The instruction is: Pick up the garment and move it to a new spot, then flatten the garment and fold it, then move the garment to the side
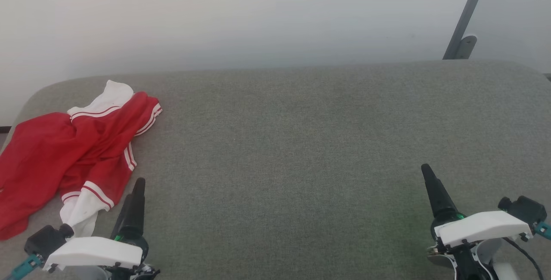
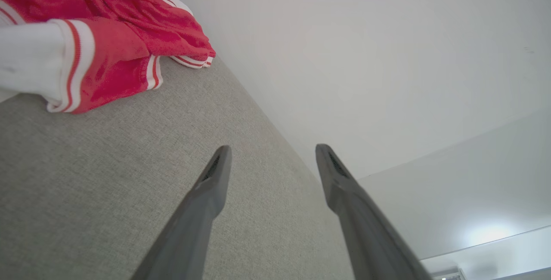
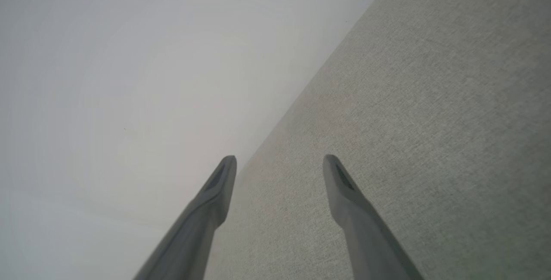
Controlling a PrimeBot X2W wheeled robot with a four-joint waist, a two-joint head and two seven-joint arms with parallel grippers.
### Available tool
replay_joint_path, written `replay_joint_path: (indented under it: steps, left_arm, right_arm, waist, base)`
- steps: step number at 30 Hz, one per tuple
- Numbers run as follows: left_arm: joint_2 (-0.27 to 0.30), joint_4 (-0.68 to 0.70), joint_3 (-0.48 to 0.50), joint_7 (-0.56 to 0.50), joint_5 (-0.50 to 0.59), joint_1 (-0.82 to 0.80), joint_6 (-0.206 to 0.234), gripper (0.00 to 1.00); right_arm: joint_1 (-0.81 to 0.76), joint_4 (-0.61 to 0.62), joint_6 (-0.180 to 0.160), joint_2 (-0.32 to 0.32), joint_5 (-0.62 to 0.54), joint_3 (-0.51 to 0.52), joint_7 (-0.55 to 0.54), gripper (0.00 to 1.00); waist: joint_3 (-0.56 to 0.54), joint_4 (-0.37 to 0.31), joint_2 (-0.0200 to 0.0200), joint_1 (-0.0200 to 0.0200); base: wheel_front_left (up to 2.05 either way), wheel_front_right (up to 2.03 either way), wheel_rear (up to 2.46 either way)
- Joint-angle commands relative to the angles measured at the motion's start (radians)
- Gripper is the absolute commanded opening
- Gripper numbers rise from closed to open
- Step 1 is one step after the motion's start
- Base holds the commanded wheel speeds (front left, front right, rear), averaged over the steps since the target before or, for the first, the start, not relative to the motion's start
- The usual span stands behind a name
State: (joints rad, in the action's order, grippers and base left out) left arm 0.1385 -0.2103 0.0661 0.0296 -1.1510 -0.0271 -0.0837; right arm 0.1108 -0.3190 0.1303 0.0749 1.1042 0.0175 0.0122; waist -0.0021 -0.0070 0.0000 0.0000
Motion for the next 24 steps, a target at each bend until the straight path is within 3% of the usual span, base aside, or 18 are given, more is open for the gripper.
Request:
replay_joint_path:
  steps: [1, 24]
  left_arm:
    - [0.01, 0.018, -0.001, 0.006, 0.021, -0.009, -0.001, 1.0]
    - [0.054, 0.016, 0.02, 0.086, 0.319, 0.01, -0.047, 1.0]
  right_arm:
    - [0.028, 0.012, 0.0, 0.007, -0.018, -0.002, 0.009, 1.0]
    - [0.033, 0.018, 0.0, 0.018, -0.34, -0.001, 0.063, 1.0]
  waist:
    - [0.0, 0.0, 0.0, 0.0]
    - [0.001, -0.004, 0.0, 0.0]
  base:
    - [0.0, 0.0, 0.0]
    - [0.0, 0.0, 0.0]
